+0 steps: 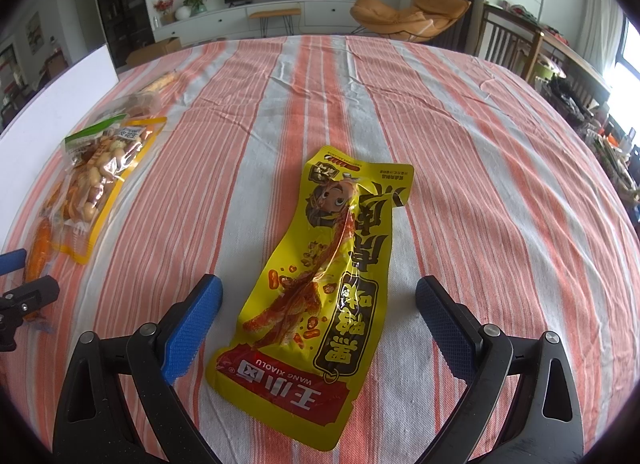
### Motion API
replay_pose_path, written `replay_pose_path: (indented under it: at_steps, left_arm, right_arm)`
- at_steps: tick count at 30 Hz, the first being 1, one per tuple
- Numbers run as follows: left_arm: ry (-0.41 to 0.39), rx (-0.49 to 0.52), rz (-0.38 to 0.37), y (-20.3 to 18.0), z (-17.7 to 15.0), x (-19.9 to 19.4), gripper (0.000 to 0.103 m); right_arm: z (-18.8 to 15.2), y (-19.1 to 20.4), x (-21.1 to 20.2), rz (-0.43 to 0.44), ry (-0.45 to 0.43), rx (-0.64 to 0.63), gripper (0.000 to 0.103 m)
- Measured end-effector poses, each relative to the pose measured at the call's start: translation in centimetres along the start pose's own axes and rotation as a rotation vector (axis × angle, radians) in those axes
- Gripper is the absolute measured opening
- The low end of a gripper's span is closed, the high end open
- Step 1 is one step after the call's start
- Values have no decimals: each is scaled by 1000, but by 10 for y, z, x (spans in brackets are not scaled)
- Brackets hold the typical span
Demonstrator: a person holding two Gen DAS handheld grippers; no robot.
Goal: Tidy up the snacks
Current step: 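Hold the yellow pack in the right tool while the left tool moves over the orange sausage bag, then grasp the clear bag with the large orange sausage with the left tool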
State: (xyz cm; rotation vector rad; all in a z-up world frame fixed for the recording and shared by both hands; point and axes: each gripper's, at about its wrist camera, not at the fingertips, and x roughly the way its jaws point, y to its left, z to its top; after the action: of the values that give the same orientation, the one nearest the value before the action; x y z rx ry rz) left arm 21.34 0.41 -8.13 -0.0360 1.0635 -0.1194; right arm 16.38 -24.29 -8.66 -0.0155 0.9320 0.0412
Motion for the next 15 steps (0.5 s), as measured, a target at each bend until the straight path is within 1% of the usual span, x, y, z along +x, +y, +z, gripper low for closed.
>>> replay_pose_path:
  at_steps: [3, 7, 10, 15]
  left_arm:
    - [-7, 2, -6, 3, -2, -1, 103]
    - [-8, 23, 19, 1, -5, -2, 103]
    - [-11, 45, 55, -4, -8, -2, 103]
    - [-26, 47, 49, -3, -9, -3, 103]
  right_arm:
    - [0, 0, 0, 0, 0, 0, 98]
    - [0, 0, 0, 1, 0, 1, 98]
    - [0, 1, 0, 0, 0, 1, 99]
    - [0, 0, 0, 0, 0, 1, 99]
